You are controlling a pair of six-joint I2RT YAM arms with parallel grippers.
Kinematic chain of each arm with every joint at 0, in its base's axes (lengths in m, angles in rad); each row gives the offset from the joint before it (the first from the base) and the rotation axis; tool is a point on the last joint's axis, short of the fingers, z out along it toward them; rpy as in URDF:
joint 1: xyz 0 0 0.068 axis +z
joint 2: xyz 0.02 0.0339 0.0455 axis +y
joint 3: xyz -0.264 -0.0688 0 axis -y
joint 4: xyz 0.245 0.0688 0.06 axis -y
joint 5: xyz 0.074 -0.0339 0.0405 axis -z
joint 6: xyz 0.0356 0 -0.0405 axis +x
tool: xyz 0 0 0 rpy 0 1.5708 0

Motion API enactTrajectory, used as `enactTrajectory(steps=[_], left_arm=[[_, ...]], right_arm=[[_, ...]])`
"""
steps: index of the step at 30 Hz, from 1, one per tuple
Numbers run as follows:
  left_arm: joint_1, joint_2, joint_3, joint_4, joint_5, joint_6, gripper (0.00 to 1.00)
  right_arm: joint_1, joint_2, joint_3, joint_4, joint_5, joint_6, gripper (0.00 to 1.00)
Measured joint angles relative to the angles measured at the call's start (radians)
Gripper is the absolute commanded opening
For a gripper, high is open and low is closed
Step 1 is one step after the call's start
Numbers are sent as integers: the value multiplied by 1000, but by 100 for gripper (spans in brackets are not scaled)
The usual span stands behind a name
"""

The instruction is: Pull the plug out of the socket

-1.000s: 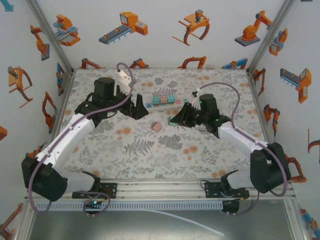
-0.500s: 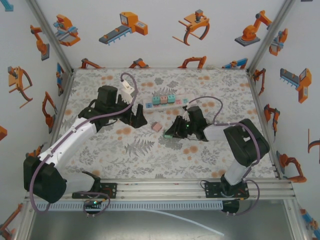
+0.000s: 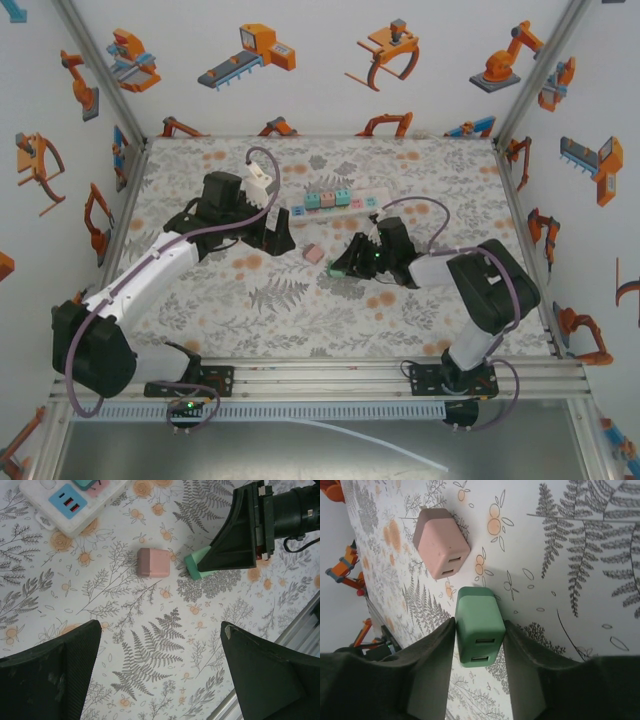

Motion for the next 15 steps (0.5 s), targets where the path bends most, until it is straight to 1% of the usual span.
enactTrajectory(steps=[2,5,10,12,15], left_arm=[[-1,3,0,0,-12,-2,97],[-2,9,0,0,-24,-4,97],[-12,22,10,0,-42,-7,97],[-14,26,23,0,-61,-5,97],[-19,47,68,4,-126,13,97]], right_arm=[[3,-29,-2,-29,19,-18,55],[3,-84,-7,-98,54,-51,60],[3,-199,-5,-245,135,-126,61],[3,-260,14,-330,204,-174,61],[-1,-335,83,-430,344,-259,60]])
